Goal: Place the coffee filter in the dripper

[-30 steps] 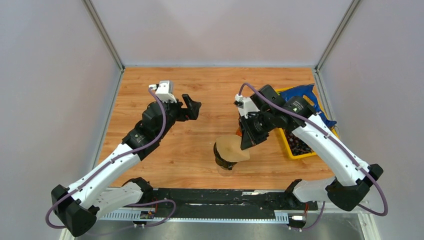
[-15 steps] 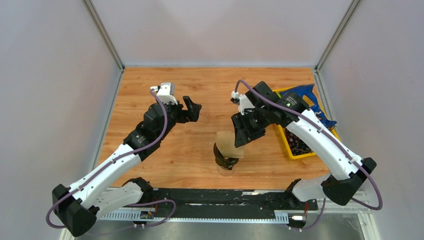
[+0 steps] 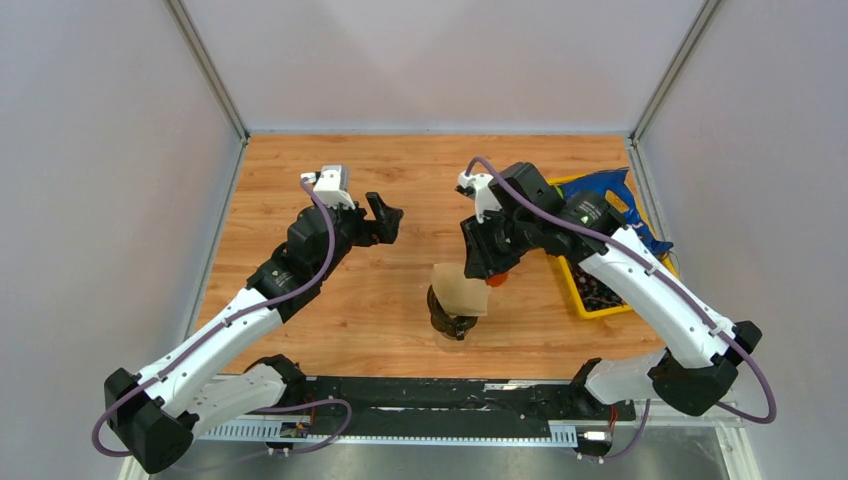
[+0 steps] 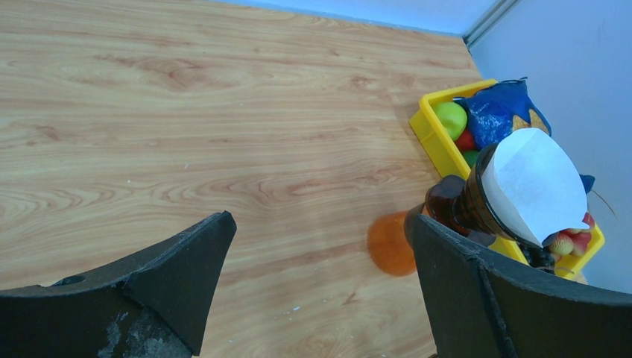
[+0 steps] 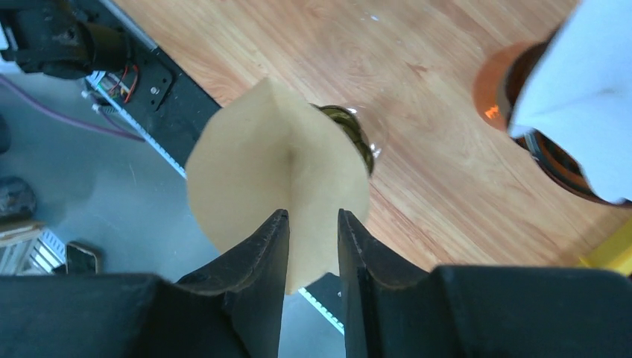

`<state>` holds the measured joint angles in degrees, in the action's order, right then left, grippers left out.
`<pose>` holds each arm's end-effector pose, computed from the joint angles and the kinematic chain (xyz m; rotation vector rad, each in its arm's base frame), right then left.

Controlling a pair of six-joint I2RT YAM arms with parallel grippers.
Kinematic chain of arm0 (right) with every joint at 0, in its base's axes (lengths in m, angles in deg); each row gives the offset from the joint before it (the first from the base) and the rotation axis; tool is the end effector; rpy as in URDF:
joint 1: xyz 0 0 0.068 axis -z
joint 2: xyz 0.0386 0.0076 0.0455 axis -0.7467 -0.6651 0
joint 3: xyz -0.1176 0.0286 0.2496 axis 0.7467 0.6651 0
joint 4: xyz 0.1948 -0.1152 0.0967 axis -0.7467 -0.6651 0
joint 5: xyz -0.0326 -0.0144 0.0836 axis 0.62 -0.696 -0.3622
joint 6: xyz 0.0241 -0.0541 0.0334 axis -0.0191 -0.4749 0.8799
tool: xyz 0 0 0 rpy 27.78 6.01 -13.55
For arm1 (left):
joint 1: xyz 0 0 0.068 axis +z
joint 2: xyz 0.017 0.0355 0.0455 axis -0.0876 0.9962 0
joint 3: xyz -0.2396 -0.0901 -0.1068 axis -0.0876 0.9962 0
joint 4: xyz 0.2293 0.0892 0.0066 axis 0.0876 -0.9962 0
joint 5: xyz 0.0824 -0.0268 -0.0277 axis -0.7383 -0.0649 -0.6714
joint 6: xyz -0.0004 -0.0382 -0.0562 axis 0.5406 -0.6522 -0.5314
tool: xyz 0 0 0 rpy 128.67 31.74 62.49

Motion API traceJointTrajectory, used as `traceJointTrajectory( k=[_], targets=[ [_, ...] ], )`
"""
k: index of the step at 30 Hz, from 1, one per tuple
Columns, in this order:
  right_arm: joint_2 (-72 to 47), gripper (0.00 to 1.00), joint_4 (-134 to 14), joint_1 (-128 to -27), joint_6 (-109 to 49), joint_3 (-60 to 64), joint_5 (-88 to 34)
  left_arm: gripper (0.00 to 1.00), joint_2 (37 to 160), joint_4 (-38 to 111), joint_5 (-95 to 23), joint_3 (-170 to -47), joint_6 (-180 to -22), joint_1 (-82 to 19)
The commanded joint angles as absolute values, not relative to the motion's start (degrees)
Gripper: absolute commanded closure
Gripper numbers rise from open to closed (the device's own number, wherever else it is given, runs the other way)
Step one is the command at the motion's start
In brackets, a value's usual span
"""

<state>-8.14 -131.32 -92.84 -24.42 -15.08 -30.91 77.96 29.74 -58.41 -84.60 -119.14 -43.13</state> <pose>0.1569 0.1699 0.3915 -0.8083 2.5140 0.6263 0.1833 -0.1267 0.3410 -0.0552 1.8083 -0.6376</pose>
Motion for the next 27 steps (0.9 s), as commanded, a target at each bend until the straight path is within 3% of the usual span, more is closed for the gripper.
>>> traceJointTrajectory(
  k=[1,6,27],
  targets=[
    [-7.5,0.69,-125.8,-97.0,-26.2,-13.4,-31.4,0.0,77.8,30.0,-59.6,-85.4,-120.2,-42.8],
    [-8.7,0.74,-125.7,-100.5,-26.5,-10.9,-27.4,0.0,78.2,28.8,-60.6,-85.6,-120.5,-42.8],
    [-14.1,0.73,-123.9,-107.6,-28.6,-5.0,-22.0,0.0,79.8,27.6,-61.1,-86.9,-121.4,-42.8]
  ],
)
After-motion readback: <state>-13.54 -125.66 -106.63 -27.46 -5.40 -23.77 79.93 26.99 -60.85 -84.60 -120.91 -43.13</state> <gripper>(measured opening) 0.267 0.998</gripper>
